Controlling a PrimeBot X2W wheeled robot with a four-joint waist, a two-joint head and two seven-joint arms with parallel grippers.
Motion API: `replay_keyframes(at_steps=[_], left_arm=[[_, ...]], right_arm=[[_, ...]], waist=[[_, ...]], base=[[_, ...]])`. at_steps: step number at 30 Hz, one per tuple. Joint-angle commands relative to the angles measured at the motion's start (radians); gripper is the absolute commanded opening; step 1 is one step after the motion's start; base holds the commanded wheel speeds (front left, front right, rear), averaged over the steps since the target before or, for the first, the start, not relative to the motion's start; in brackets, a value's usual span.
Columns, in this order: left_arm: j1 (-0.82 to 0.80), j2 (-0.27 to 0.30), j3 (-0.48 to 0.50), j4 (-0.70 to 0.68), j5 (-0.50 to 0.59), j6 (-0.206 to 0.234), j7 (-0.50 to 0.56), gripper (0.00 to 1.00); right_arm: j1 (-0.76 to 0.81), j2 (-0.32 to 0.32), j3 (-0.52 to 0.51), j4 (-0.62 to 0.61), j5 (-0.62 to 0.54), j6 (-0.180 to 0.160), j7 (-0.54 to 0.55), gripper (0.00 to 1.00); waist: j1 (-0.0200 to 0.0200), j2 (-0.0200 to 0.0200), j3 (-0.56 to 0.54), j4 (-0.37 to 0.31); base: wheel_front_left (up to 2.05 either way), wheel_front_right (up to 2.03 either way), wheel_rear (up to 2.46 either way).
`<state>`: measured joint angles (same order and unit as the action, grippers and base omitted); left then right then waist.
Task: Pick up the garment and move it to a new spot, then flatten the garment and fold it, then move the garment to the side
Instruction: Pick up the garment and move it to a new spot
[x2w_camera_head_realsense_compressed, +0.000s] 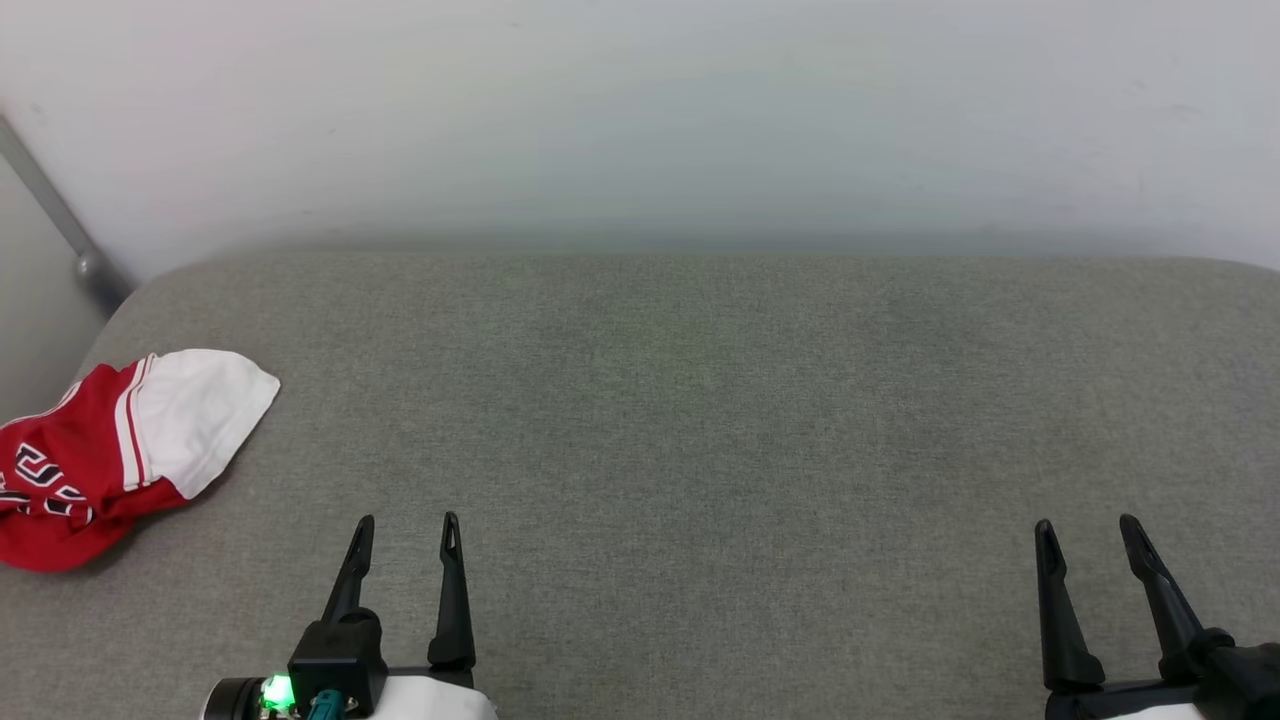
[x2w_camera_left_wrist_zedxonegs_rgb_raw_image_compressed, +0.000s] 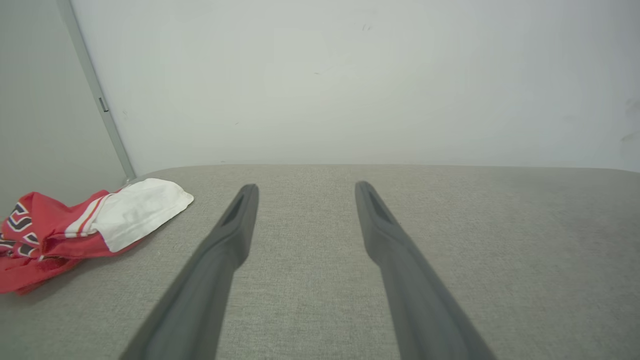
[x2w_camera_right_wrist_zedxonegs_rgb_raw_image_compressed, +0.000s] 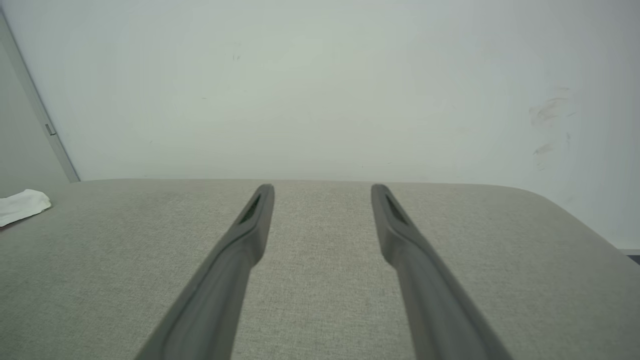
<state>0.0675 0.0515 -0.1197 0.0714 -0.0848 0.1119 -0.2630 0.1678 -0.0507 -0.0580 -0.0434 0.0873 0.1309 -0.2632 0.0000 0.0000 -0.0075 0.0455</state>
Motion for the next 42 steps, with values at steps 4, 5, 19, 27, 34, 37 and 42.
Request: replay_keyframes(at_steps=[4,5,19,27,34,37,42], left_arm=[[0.0,-0.002,0.006,0.005,0.007,0.009,-0.003,1.0],[0.0,-0.002,0.006,0.006,0.009,0.012,-0.003,1.0],[-0.013,-0.001,0.045,0.009,0.013,0.037,-0.003,1.0],[-0.009,-0.002,0.056,0.012,0.008,0.044,-0.003,1.0],[-0.004,-0.002,0.061,0.014,0.005,0.046,-0.003,1.0],[-0.002,-0.002,0.069,0.015,0.004,0.053,-0.003,1.0],[0.002,-0.002,0.08,0.016,-0.002,0.056,-0.003,1.0]], right_arm=[[0.011,0.001,0.0,0.001,0.0,0.0,-0.002,1.0],[0.011,0.001,0.0,0.001,0.001,0.0,-0.002,1.0],[0.017,0.001,0.008,-0.007,-0.003,0.0,-0.002,1.0],[0.024,0.001,0.006,-0.009,-0.007,0.0,-0.002,1.0],[0.019,0.001,0.016,-0.011,-0.006,0.0,-0.002,1.0],[0.012,0.001,0.019,-0.01,-0.006,0.0,-0.002,1.0],[0.017,0.001,0.022,-0.008,-0.002,0.0,-0.002,1.0]], waist=[[0.0,0.0,0.0,0.007],[0.0,0.0,0.0,0.009],[0.0,0.0,0.005,0.135],[0.0,0.0,0.006,0.263],[0.0,0.0,0.013,0.364],[0.0,0.0,0.016,0.396],[0.0,0.0,0.016,0.434]], base=[[0.0,0.0,0.0],[0.0,0.0,0.0],[0.0,0.0,0.0],[0.0,0.0,0.0],[0.0,0.0,0.0],[0.0,0.0,0.0],[0.0,0.0,0.0]])
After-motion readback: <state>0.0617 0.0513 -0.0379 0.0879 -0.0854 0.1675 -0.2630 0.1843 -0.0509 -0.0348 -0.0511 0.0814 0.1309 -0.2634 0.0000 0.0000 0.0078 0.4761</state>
